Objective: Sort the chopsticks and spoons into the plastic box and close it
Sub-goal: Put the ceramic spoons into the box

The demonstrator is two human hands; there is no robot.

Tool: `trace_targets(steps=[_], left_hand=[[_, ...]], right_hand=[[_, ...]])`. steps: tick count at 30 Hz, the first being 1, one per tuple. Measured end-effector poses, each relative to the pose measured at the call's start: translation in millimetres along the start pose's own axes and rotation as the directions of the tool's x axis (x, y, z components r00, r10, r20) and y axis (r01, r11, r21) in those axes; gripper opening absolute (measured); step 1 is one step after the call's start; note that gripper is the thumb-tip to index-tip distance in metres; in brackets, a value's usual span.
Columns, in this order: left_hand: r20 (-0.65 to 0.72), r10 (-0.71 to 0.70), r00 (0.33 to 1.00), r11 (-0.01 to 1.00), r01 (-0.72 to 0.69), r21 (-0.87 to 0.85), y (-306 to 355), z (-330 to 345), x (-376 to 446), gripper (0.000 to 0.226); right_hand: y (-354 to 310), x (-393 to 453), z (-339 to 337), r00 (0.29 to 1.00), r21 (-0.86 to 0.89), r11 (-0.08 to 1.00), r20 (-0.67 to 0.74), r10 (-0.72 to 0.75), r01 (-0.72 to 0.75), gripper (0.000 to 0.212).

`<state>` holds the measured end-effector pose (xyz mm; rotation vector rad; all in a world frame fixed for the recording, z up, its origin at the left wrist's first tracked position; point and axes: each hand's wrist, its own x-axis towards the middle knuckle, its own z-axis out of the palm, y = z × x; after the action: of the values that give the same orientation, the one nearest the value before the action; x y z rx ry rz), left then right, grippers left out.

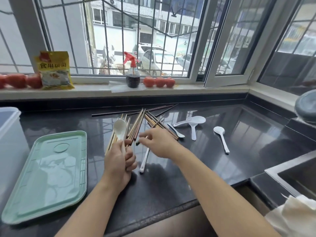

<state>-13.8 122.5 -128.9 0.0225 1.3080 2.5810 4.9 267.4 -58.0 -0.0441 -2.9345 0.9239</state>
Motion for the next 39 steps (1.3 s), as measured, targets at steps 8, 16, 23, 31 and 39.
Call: trace_targets(steps=[8,16,23,31,39], left_hand=[[0.015,0.006,1.000,0.999,-0.005,-0.039,0,-1,3,0.025],[0.052,-0.012,0.999,1.000,0.011,0.021,1,2,-2,0.024],[0.090,-0.048,0.995,0.999,0.047,0.010,5,1,-6,0.025],[0.242,-0.222,0.945,0.972,0.193,0.137,13,5,-55,0.037],[0.193,-0.134,0.972,0.946,0.067,0.317,82,-3,-106,0.033]], right_hand=[[117,25,-25,0.823,-0.329,0.768,-0.370,0.430,-0.549,0.026],[118,29,-21,0.769,-0.138,0.795,-0.398,0.501,-0.590,0.023],[83,9,-50,0.762,0.210,0.975,-0.620,0.188,-0.069,0.017],[-15,-35,-21,0.792,-0.162,0.914,-0.458,-0.404,0.373,0.011],[-86,-38,5,0.737,-0.169,0.909,-0.539,-0.408,0.380,0.011]])
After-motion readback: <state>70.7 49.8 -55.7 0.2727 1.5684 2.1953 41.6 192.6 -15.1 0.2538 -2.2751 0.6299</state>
